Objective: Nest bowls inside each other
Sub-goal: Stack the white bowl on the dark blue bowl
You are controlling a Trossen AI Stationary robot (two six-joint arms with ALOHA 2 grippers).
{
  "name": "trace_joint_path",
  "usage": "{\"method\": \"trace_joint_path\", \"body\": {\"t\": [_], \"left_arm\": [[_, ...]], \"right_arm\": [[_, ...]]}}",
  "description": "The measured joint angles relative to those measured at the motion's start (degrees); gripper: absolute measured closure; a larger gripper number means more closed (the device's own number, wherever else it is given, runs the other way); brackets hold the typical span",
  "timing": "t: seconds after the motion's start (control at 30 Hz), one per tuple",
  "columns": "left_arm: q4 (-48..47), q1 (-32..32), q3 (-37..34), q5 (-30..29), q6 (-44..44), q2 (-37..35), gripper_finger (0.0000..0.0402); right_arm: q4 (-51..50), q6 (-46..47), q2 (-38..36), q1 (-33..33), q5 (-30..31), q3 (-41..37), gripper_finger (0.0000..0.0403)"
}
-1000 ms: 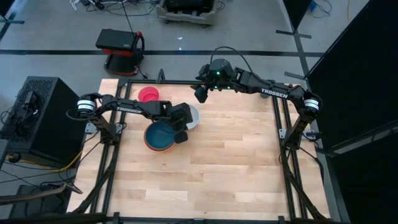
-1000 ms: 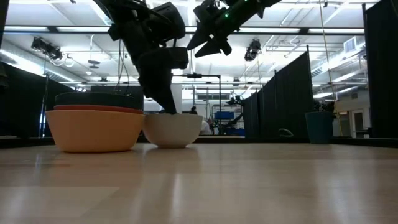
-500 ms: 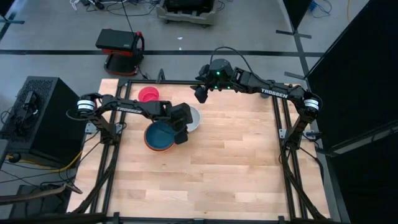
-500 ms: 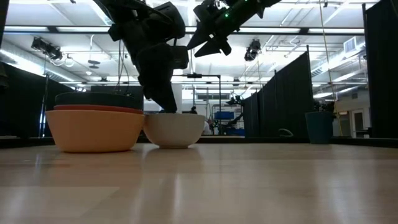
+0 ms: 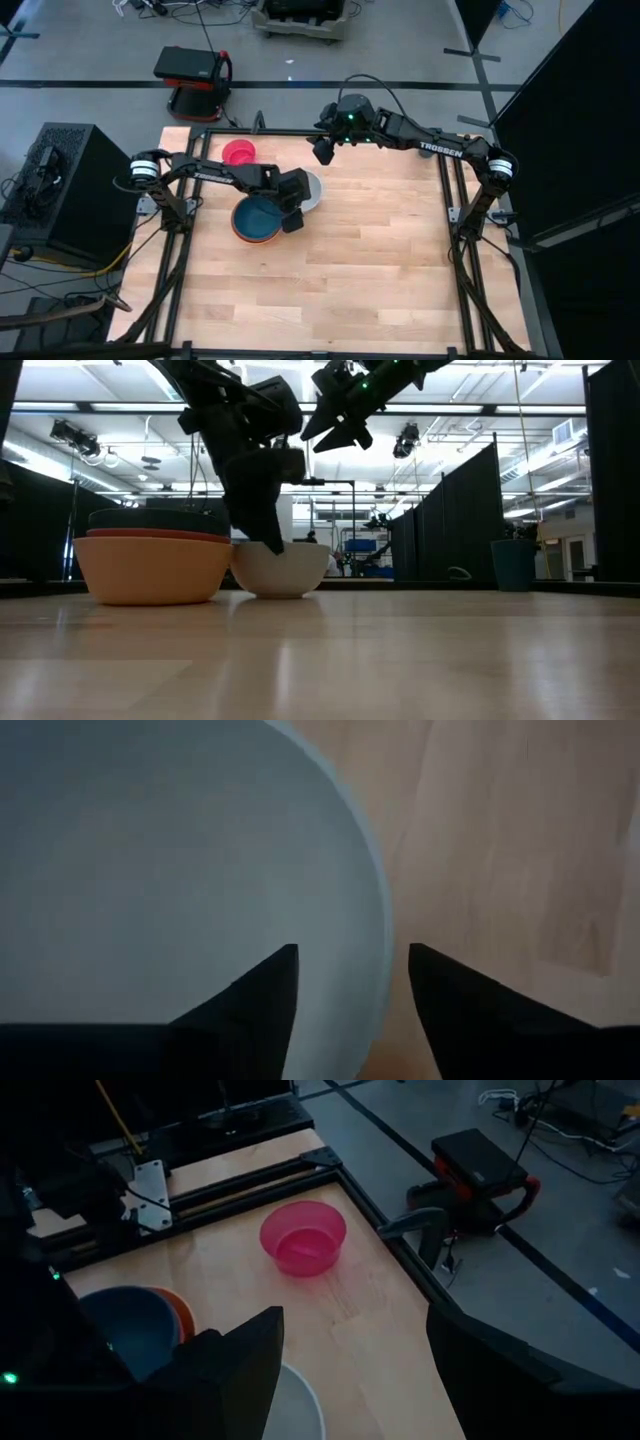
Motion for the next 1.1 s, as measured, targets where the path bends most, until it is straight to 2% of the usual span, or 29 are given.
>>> {"method": "trace_joint_path", "body": {"t": [0.13,0.27,0.33,0.5,1.1], "left_arm": [[-0.2,0.0,0.0,-0.1,-0.1,1.0,0.0301],[0.5,0.0,0.2,-0.3,0.0,2.0,0.0383],[0.8,0.0,0.3,-0.8,0.0,1.9,0.0393],[-1.5,0.1,3.4,-4.5,0.6,2.0,0.0401],[-31.4,1.4,21.2,-8.5,6.2,1.2,0.0401]], "right_arm": [[0.0,0.0,0.0,-0.1,0.0,0.0,0.0169],[-0.1,0.0,0.0,-0.1,0.0,0.0,0.0169],[-0.1,0.0,0.0,-0.1,0.0,0.0,0.0169],[-0.3,0.0,0.0,-0.2,-0.1,0.0,0.0169],[-1.2,1.9,0.0,-4.0,-2.9,0.0,0.0169]]}}
